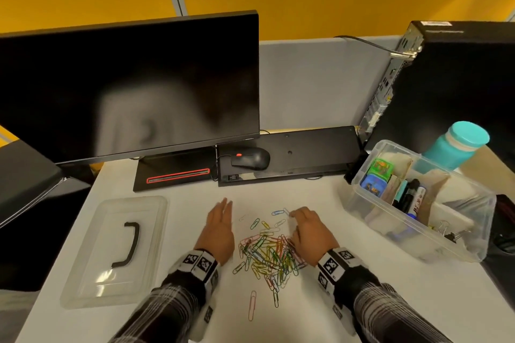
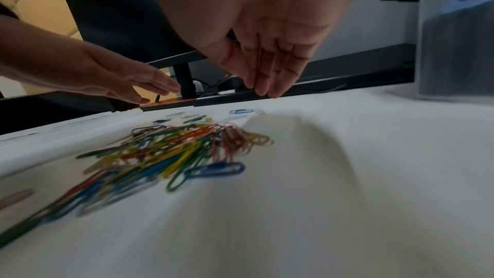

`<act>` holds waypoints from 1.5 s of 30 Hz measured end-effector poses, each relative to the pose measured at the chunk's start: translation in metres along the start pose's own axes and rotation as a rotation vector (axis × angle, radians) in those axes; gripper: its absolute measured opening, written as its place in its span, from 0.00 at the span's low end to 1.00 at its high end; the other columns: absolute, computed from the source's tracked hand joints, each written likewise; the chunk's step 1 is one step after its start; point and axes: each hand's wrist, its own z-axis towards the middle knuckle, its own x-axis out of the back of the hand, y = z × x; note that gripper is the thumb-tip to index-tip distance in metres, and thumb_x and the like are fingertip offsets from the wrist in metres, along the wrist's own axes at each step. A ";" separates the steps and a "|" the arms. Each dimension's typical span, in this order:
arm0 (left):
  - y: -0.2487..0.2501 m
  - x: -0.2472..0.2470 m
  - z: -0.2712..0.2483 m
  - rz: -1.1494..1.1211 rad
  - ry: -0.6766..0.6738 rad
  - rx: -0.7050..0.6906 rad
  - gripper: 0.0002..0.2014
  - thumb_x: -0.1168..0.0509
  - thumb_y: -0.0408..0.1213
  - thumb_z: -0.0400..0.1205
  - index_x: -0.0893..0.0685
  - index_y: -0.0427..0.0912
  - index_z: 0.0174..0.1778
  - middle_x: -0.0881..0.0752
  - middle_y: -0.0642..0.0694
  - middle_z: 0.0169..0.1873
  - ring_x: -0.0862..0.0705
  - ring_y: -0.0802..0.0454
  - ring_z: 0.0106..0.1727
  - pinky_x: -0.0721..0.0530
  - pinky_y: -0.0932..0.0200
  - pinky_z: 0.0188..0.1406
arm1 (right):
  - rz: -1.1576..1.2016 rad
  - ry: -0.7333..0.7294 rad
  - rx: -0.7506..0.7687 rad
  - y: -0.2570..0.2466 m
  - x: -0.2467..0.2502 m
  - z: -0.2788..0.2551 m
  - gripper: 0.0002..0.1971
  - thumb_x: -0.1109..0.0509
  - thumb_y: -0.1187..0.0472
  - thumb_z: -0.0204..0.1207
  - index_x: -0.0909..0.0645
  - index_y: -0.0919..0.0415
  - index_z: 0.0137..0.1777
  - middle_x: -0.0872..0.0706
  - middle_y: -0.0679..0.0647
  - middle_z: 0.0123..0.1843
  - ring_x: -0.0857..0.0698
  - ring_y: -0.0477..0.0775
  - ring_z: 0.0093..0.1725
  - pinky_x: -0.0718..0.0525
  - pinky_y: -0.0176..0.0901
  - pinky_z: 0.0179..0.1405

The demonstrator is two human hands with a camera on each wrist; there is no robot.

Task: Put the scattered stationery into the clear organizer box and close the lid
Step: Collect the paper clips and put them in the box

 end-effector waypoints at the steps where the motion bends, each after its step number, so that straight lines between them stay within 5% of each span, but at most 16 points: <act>1: -0.002 0.004 0.010 0.005 -0.021 0.057 0.37 0.46 0.24 0.82 0.57 0.43 0.83 0.57 0.45 0.84 0.57 0.46 0.84 0.50 0.52 0.81 | -0.013 -0.042 -0.017 -0.003 0.000 0.007 0.24 0.44 0.63 0.80 0.36 0.59 0.77 0.32 0.54 0.75 0.31 0.53 0.71 0.28 0.43 0.70; 6: -0.009 0.001 0.028 0.067 -0.174 0.119 0.33 0.48 0.27 0.83 0.56 0.39 0.83 0.56 0.41 0.84 0.57 0.42 0.84 0.51 0.47 0.83 | -0.205 -0.370 0.046 -0.021 -0.008 0.021 0.34 0.44 0.64 0.82 0.58 0.58 0.84 0.60 0.56 0.85 0.58 0.58 0.84 0.54 0.50 0.83; 10: 0.000 -0.017 0.007 0.135 -0.232 -0.007 0.34 0.49 0.25 0.82 0.56 0.39 0.83 0.59 0.41 0.83 0.61 0.40 0.83 0.55 0.48 0.82 | -0.310 -0.413 0.197 -0.022 -0.023 0.011 0.38 0.42 0.69 0.78 0.58 0.55 0.84 0.60 0.53 0.86 0.61 0.58 0.84 0.57 0.49 0.82; 15: 0.003 -0.038 -0.038 0.212 -0.246 -0.188 0.36 0.47 0.21 0.80 0.54 0.42 0.83 0.58 0.46 0.84 0.60 0.44 0.83 0.53 0.53 0.81 | -0.313 -0.363 0.282 -0.001 -0.031 -0.019 0.34 0.42 0.62 0.81 0.54 0.55 0.83 0.53 0.51 0.85 0.56 0.56 0.84 0.50 0.49 0.83; 19: -0.002 -0.031 -0.062 0.106 -0.224 -0.226 0.31 0.46 0.46 0.85 0.51 0.47 0.83 0.50 0.49 0.83 0.50 0.51 0.82 0.47 0.58 0.81 | -0.144 -0.204 0.246 0.009 -0.023 -0.045 0.29 0.44 0.46 0.81 0.42 0.53 0.80 0.38 0.50 0.78 0.37 0.54 0.77 0.31 0.44 0.74; 22: -0.008 -0.025 -0.078 0.153 -0.246 -0.172 0.58 0.42 0.78 0.65 0.58 0.48 0.83 0.53 0.55 0.82 0.50 0.52 0.81 0.41 0.52 0.81 | -0.157 -0.148 0.060 0.012 -0.017 -0.059 0.55 0.42 0.20 0.59 0.45 0.55 0.80 0.39 0.52 0.75 0.36 0.55 0.72 0.29 0.48 0.71; 25: -0.012 -0.031 -0.088 0.288 -0.274 -0.143 0.74 0.46 0.85 0.46 0.66 0.47 0.82 0.57 0.53 0.82 0.50 0.48 0.81 0.43 0.47 0.81 | -0.237 -0.230 -0.115 0.001 -0.022 -0.068 0.74 0.46 0.12 0.38 0.56 0.58 0.82 0.44 0.56 0.77 0.41 0.59 0.75 0.32 0.54 0.74; 29: -0.010 -0.042 -0.078 0.374 -0.247 -0.133 0.73 0.43 0.83 0.46 0.65 0.47 0.82 0.48 0.50 0.80 0.43 0.46 0.77 0.39 0.47 0.77 | -0.231 -0.216 -0.114 -0.016 -0.044 -0.061 0.58 0.31 0.26 0.59 0.53 0.55 0.82 0.42 0.57 0.75 0.40 0.59 0.72 0.31 0.52 0.72; 32: -0.005 -0.041 -0.062 0.281 -0.197 -0.162 0.55 0.32 0.70 0.64 0.53 0.55 0.82 0.40 0.53 0.75 0.37 0.48 0.71 0.30 0.50 0.69 | -0.135 -0.162 -0.094 -0.017 -0.044 -0.054 0.38 0.33 0.40 0.74 0.44 0.51 0.79 0.39 0.57 0.72 0.39 0.58 0.70 0.27 0.49 0.68; 36: 0.000 -0.037 -0.045 0.146 -0.171 -0.190 0.35 0.31 0.57 0.74 0.35 0.58 0.76 0.31 0.52 0.68 0.33 0.51 0.65 0.26 0.53 0.66 | -0.119 -0.128 -0.032 -0.013 -0.035 -0.053 0.23 0.38 0.54 0.80 0.35 0.51 0.74 0.35 0.56 0.69 0.36 0.57 0.67 0.24 0.45 0.61; 41: 0.011 -0.037 -0.037 0.155 -0.139 -0.245 0.22 0.37 0.49 0.81 0.27 0.52 0.71 0.25 0.51 0.63 0.28 0.52 0.63 0.23 0.56 0.60 | -0.175 -0.148 -0.030 -0.010 -0.035 -0.050 0.26 0.38 0.69 0.76 0.35 0.54 0.74 0.33 0.57 0.69 0.33 0.59 0.65 0.22 0.46 0.58; 45: 0.016 -0.036 -0.032 0.216 -0.125 -0.266 0.16 0.40 0.44 0.83 0.23 0.47 0.67 0.23 0.48 0.61 0.25 0.50 0.62 0.22 0.56 0.56 | -0.177 -0.153 -0.029 -0.007 -0.030 -0.053 0.29 0.35 0.71 0.73 0.35 0.56 0.74 0.30 0.56 0.68 0.30 0.57 0.66 0.21 0.47 0.57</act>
